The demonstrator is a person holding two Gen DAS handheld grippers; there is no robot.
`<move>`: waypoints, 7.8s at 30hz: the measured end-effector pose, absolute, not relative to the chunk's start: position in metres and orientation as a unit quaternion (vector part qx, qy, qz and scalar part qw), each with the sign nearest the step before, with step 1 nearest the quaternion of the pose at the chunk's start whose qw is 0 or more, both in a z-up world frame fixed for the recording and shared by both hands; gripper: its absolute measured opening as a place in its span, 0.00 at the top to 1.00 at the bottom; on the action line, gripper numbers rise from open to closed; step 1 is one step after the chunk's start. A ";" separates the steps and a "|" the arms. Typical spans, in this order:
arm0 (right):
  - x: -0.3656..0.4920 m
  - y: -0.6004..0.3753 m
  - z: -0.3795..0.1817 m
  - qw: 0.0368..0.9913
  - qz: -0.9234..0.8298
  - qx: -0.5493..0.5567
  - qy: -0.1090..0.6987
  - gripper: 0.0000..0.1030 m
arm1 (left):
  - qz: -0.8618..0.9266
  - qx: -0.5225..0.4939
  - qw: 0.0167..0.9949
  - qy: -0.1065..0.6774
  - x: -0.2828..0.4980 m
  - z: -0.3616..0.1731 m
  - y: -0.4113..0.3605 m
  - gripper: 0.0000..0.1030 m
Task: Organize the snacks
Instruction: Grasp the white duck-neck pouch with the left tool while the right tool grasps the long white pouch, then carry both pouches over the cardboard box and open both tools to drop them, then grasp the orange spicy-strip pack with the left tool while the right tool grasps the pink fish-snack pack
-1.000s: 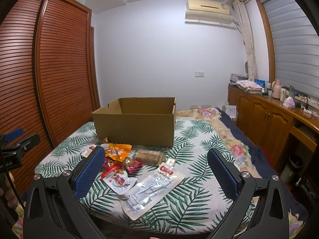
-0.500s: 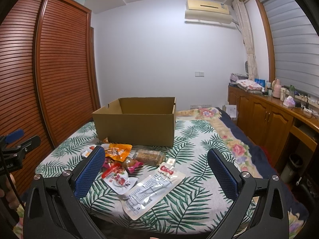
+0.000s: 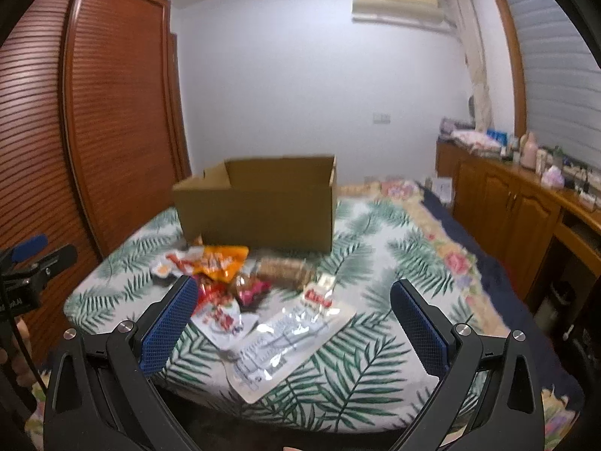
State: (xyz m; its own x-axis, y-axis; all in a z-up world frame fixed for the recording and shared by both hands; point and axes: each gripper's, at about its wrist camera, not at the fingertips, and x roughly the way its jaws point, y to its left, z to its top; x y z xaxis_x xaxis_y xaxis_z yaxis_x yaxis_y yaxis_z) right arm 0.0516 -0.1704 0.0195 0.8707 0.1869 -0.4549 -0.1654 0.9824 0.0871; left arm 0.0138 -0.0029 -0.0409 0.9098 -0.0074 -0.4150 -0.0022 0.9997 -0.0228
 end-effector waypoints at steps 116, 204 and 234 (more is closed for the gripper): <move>0.153 -0.204 -0.056 0.893 0.188 -0.012 0.408 0.74 | -0.235 -0.026 0.899 0.369 0.129 -0.110 -0.082 0.44; 0.330 -0.120 0.059 0.923 0.232 -0.037 0.304 0.54 | -0.180 -0.020 0.939 0.292 0.342 -0.020 0.011 0.09; 0.229 -0.058 -0.038 0.865 0.308 -0.018 0.397 0.54 | -0.143 -0.011 0.929 0.340 0.234 -0.087 0.050 0.04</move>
